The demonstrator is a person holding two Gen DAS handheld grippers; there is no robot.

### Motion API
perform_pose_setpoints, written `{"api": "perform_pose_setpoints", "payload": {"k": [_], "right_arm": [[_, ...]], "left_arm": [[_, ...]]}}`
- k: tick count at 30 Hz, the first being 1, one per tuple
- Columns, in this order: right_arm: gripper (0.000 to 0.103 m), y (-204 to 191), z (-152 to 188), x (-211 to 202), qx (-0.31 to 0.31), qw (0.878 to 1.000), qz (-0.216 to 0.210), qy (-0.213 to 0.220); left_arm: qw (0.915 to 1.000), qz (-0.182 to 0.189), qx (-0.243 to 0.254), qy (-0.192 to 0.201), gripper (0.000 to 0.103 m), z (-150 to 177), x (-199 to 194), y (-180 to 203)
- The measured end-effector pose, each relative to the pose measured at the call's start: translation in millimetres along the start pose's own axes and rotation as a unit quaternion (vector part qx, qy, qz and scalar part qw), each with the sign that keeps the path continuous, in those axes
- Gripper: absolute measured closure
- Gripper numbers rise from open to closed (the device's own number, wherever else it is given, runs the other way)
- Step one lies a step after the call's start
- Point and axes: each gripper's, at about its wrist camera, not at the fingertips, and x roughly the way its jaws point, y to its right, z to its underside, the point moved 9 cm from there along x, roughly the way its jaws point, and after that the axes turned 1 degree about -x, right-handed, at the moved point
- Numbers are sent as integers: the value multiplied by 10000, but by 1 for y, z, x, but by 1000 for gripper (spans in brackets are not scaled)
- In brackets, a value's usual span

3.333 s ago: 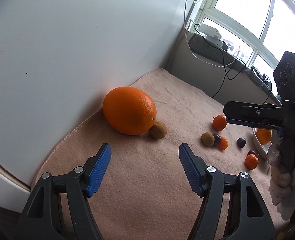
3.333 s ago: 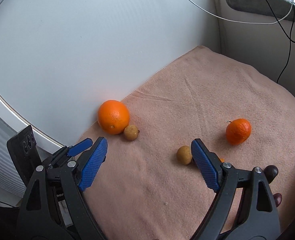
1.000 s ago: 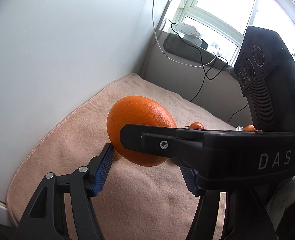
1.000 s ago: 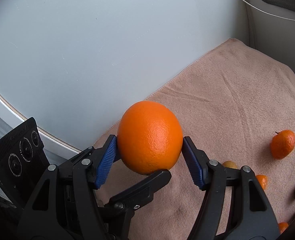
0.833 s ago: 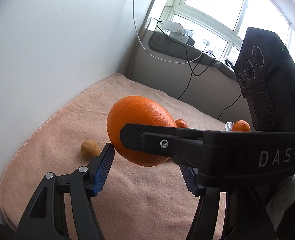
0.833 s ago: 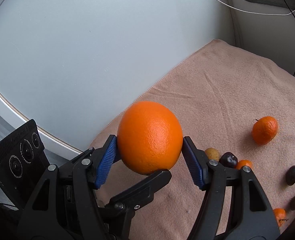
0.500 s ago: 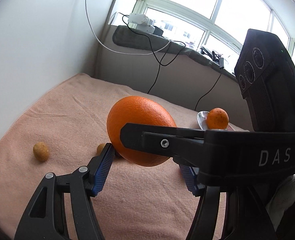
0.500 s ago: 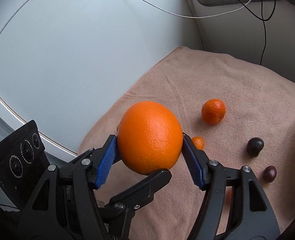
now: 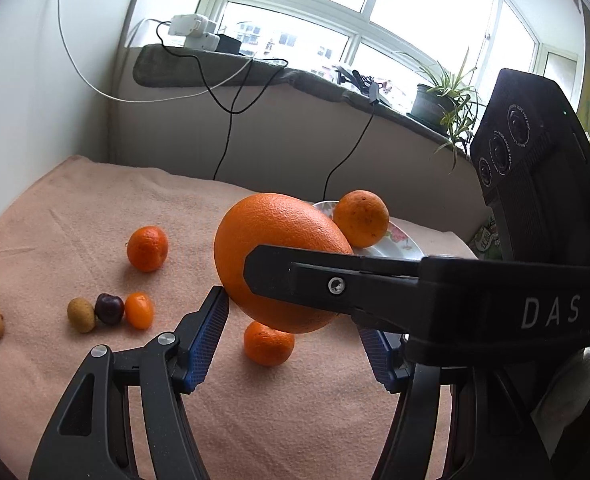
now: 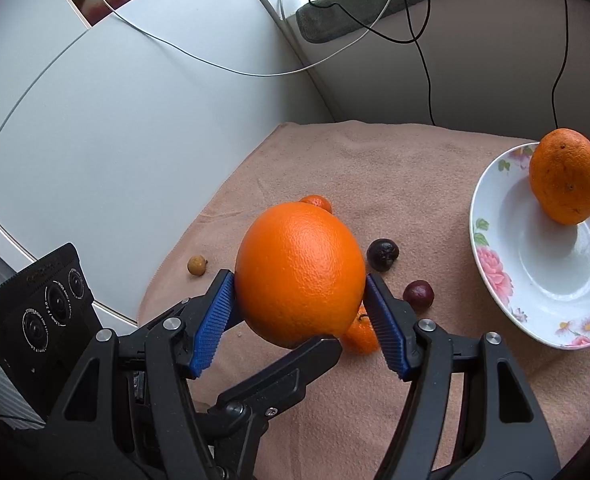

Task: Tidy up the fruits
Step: 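Lower the orange onto the plate beside the first orange and open the right gripper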

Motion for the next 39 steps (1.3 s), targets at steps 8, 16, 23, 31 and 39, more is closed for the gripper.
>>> {"api": "perform_pose_setpoints", "payload": {"k": [8,16,23,31,39], "right_arm": [[34,43,2,-34,364,9986,259,285],[34,89,9,-51,793,9944,554,420],[34,111,13,-55,976,9920,684,408],[34,122,13,-58,1101,9901,764,428],[34,130,15,-60,1190,9881,885,401]], "left_arm": [[9987,344,311,-189,39,0,23,42],[9957,665,459,-454,39,8,51,77],[9938,781,504,-618,39,12,67,92],[9924,835,537,-729,39,15,74,100],[9920,816,586,-769,39,16,81,106]]}}
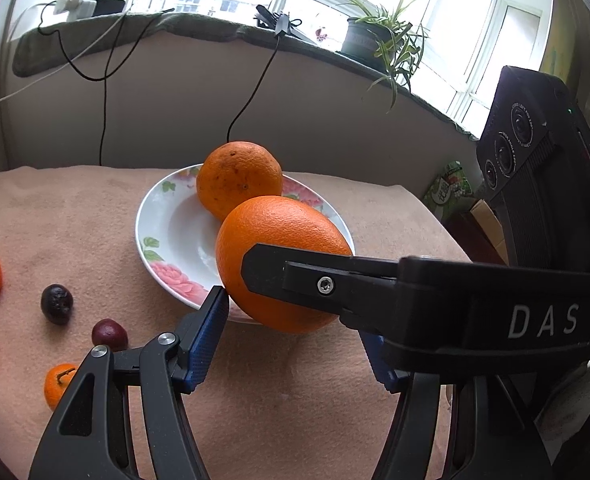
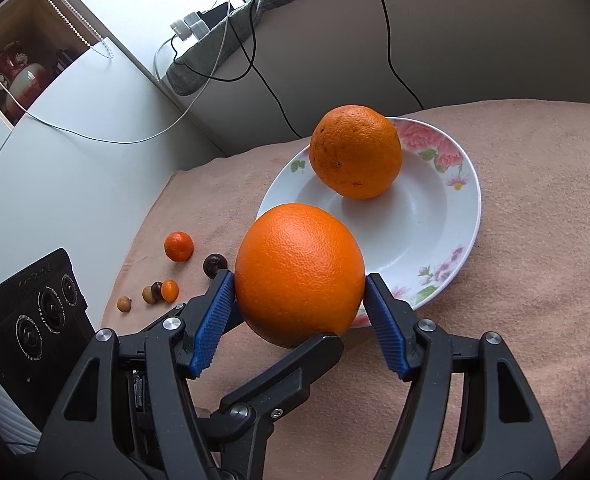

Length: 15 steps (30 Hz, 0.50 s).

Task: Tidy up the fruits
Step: 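Lower the orange onto the plate beside the first orange and open the right gripper, then withdraw the right gripper and move it toward the dark red plum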

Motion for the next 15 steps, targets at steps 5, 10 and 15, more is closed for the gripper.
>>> {"api": "perform_pose_setpoints", "payload": {"k": [5,10,15], "right_arm": [[29,3,-11,-14,-52,9993,180,310],[21,10,-19,-34,35,9978,233,622],[20,18,-17,-46,82,9962,346,797]], "left_arm": [[9999,-75,8,111,40,-6,-2,-4],[9997,-118,-49,199,40,-11,-9,-11],[9995,-223,-108,193,39,-8,-17,-22]]}}
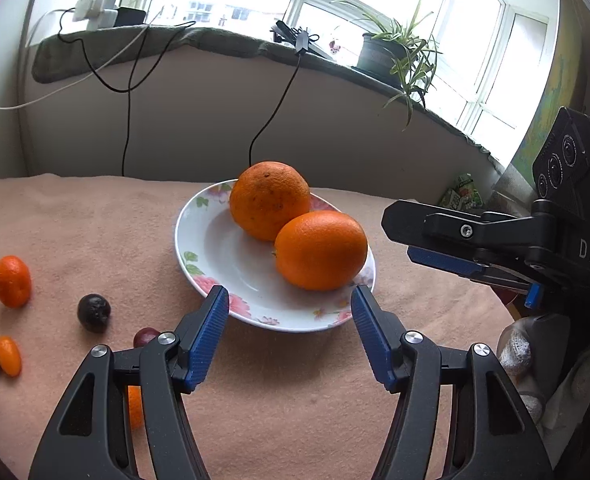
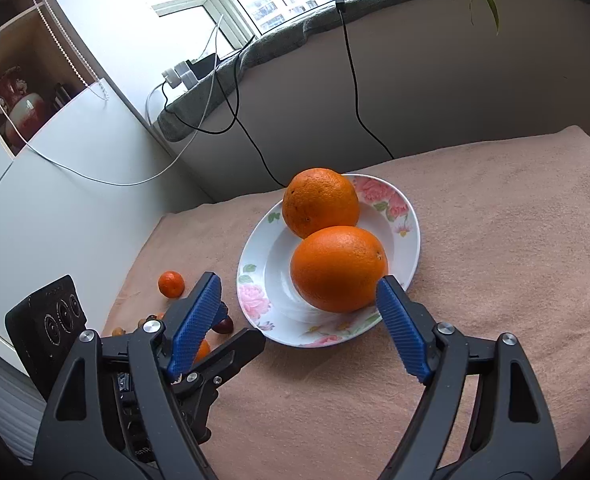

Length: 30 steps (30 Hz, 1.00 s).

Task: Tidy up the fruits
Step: 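Withdraw the right gripper and move it toward the dark red plum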

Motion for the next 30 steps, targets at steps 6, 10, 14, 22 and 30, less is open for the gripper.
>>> {"api": "perform_pose_setpoints", "payload": {"k": [6,10,14,22,30], "right_arm": [[16,7,8,-11,-133,9994,282,153],[16,3,16,-17,-423,9974,536,215],[16,-8,23,-22,-651,9953,643,319],[16,-24,34,-19,-471,9968,374,521],[16,-53,50,7,-803,9965,237,50]], "left_arm": [[9998,-210,-26,-20,29,2,-9,-14],[9993,-355,-79,-21,24,5,-19,-26],[9987,-510,-36,-15,24,10,-33,-40],[9961,-879,11,-50,24,37,-66,-77],[9933,-1134,-234,-72,26,54,-85,-117]]}}
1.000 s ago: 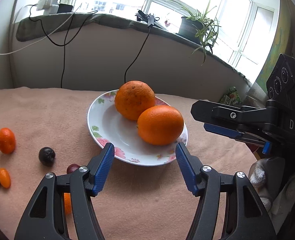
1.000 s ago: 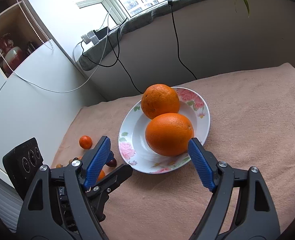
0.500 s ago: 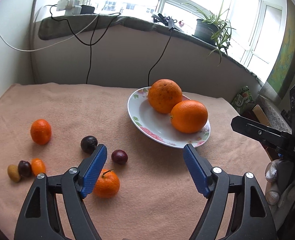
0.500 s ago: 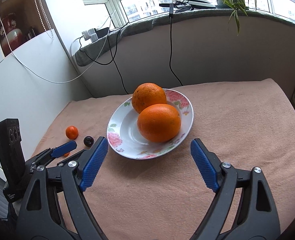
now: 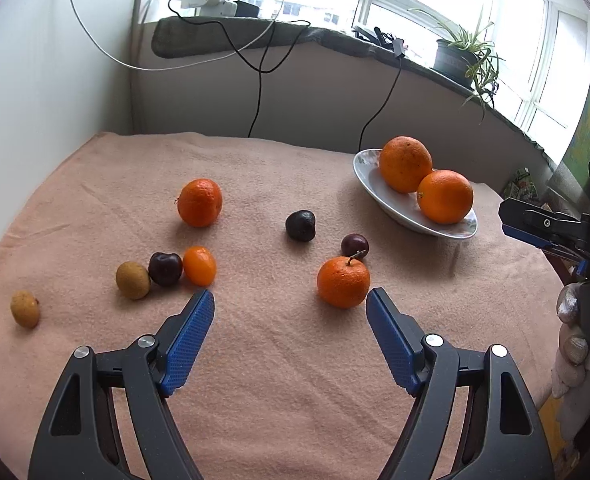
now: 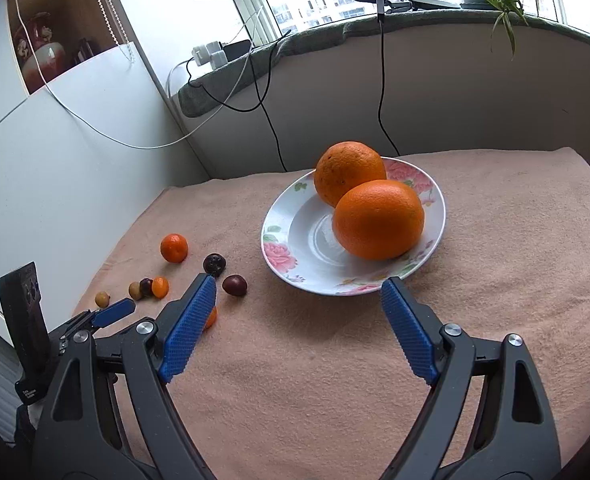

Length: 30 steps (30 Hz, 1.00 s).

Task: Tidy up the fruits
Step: 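Withdraw the right gripper and move it toward the dark red plum, then close the right gripper on the dark red plum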

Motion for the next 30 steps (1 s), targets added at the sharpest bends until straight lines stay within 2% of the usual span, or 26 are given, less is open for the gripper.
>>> {"api": "perform_pose_setpoints", "payload": {"k": [4,12,15,18,30], "right_arm": [[19,-19,8,17,-153,9994,-200,-251],[48,-40,17,54,-188,9963,-346,-761],[53,-43,18,68,-147,9953,-377,-877],[64,-46,20,81,-96,9942,-440,-977],[70,-56,18,110,-473,9921,-224,-1142]], "left_arm": [[9998,166,-42,-44,30,5,1,2],[9984,509,65,-252,45,11,11,19],[9978,577,132,-303,47,12,15,26],[9974,614,172,-340,49,10,20,29],[9962,623,312,-531,52,7,37,35]]}}
